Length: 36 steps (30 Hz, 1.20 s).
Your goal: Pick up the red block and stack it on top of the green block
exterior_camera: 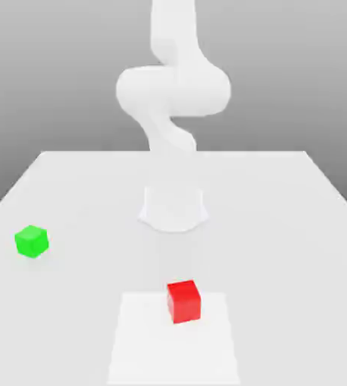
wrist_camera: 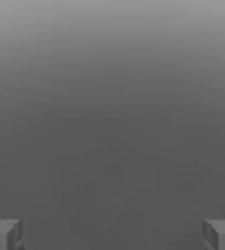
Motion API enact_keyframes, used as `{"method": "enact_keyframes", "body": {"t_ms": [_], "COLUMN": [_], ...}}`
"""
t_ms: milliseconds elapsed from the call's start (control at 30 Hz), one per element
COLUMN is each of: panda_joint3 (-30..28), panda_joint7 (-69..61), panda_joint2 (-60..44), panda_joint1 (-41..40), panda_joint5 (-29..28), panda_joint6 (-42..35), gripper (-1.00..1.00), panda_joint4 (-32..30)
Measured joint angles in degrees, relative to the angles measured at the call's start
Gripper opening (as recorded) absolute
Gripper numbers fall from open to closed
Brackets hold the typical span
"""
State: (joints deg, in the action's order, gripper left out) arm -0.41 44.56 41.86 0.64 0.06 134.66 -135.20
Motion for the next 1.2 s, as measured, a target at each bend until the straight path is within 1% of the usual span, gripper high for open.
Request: {"method": "enact_keyframes", "body": {"t_ms": [400,567,633,800,833,1067,1200], "panda_joint3": [-1.41,-1.48,-1.37,-0.53,-0.33,-0.28,-0.67], "panda_joint7": [-7.38,-10.44,-11.06,-12.10,-12.21,-12.00,-11.47], "panda_joint2": [-23.41,-35.61,-40.75,-51.45,-53.04,-53.20,-46.26], "panda_joint1": [3.06,3.93,4.02,3.53,3.37,3.23,3.46], "panda_joint5": [0.32,-0.17,-0.14,1.03,1.20,0.96,0.17], "panda_joint6": [16.44,24.86,28.83,37.88,39.25,39.35,33.41], "gripper": [0.00,0.00,0.00,0.00,-1.00,-1.00,-1.00], "panda_joint4": [-19.01,-27.68,-28.68,-27.73,-27.51,-27.49,-28.48]}}
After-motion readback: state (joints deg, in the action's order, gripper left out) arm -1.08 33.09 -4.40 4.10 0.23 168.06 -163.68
